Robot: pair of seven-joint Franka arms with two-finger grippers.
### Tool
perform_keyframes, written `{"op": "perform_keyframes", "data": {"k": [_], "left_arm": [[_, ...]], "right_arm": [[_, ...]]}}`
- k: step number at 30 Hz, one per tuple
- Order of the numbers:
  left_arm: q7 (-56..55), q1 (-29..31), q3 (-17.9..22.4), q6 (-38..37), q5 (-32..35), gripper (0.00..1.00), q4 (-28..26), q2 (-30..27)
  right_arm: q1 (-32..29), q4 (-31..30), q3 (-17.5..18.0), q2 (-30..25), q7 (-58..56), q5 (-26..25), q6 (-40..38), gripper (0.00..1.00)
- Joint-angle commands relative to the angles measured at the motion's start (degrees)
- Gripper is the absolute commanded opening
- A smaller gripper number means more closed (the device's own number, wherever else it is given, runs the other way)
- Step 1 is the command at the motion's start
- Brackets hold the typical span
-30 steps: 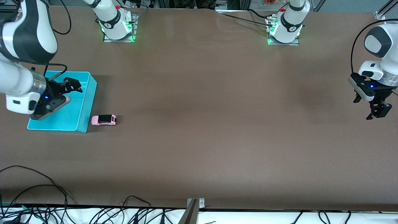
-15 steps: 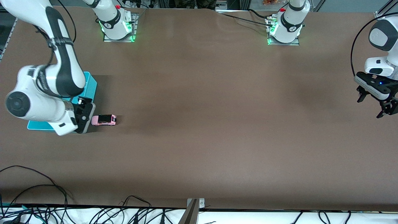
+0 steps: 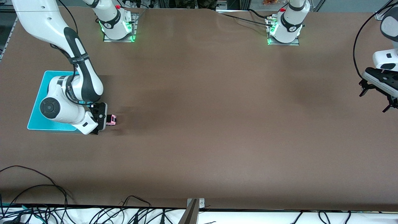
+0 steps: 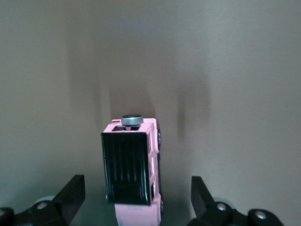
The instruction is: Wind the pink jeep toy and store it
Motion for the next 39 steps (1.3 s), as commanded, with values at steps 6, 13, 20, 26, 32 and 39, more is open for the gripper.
{"op": "perform_keyframes", "data": {"k": [6, 13, 20, 26, 32, 39], "left_arm": [[-11.0, -1.4, -1.3, -16.2, -0.5, 1.0, 9.5, -0.3], [-20.3, -1.6, -2.9, -22.1, -0.2, 1.0, 12.3, -0.3], [-33.4, -2.7, -4.0, -26.3, -0.2, 1.0, 13.3, -0.4], [-45.8, -2.7, -7.5, -33.0, 0.2, 1.0, 16.7, -0.4], [-53.6, -2.7, -9.7, -37.3, 1.2, 1.0, 19.3, -0.4], [-60.3, -2.7, -10.6, -42.8, 0.8, 1.0, 22.9, -0.4]], "right_arm": [[-0.3, -6.5, 0.1, -1.4, -3.8, 0.0, 6.6, 0.86], [-0.2, -6.3, 0.0, -1.6, -6.1, 0.0, 6.1, 0.24], [0.0, -5.5, 0.0, -2.5, -5.7, 0.0, 5.2, 0.02], [0.1, -3.3, 1.8, -3.8, -4.8, 0.0, 3.1, 0.02], [0.0, 1.8, 2.0, -4.5, -3.4, 0.2, -2.7, 0.02], [-0.3, 9.6, 1.7, -5.0, -3.4, 0.6, -12.6, 0.02]]}}
